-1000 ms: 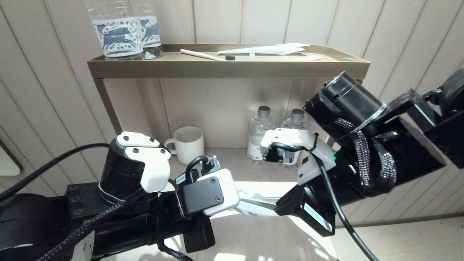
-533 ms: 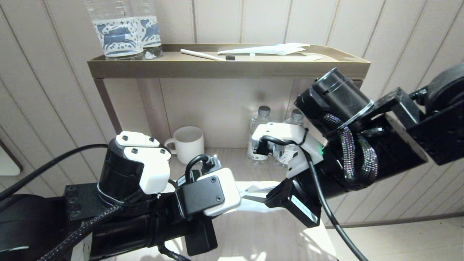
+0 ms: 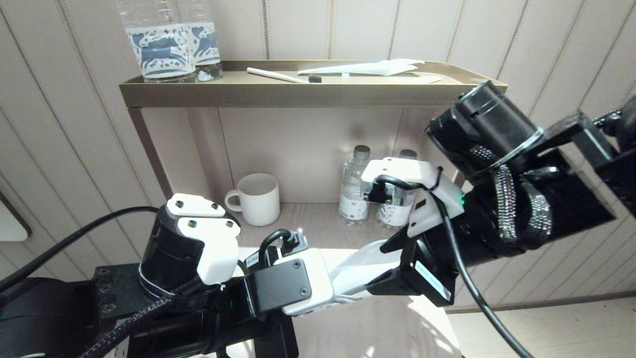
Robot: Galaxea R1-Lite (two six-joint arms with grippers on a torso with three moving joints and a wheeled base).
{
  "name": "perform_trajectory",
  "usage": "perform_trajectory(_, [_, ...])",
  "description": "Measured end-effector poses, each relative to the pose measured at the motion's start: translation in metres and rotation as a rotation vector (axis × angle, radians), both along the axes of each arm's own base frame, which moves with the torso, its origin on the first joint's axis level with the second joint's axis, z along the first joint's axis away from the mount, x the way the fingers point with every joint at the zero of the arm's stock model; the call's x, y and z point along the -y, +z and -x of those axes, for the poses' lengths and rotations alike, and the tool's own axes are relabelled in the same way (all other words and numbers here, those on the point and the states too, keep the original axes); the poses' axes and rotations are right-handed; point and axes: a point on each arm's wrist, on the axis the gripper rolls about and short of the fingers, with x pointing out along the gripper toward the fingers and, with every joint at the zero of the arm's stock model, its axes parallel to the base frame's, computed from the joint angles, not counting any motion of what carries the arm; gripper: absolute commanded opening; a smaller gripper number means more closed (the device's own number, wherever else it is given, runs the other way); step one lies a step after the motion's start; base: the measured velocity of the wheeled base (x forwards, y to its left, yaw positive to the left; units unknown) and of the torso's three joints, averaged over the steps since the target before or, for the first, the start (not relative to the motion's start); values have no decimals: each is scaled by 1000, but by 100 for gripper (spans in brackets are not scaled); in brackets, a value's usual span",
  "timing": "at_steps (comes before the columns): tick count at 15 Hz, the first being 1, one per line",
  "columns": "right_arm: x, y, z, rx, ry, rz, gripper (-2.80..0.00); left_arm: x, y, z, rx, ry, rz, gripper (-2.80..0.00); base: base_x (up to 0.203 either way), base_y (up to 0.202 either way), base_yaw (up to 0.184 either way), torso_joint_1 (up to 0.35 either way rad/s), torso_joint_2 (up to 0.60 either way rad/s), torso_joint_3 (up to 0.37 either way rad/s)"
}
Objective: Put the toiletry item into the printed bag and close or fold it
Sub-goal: Place the toothbrush in the storage bag
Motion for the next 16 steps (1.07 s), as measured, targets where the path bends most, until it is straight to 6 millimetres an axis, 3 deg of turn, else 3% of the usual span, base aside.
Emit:
perform_trajectory(4, [22, 25, 25, 62, 15, -75, 0, 3, 0, -1, -79, 35, 49, -280, 0, 0, 0, 0, 0, 0])
perform_trajectory(8, [46, 46, 49, 33, 129, -247, 0, 13, 11, -6, -281, 34, 198, -280, 0, 0, 0, 0, 0, 0])
perform_trajectory(11, [50, 43, 41, 31, 174, -340, 0, 19, 16, -9, -406, 18, 267, -280, 0, 0, 0, 0, 0, 0])
perform_trajectory(16, [42, 35, 19, 126, 154, -399, 0, 27, 11, -14, -434, 29, 268, -280, 0, 0, 0, 0, 0, 0])
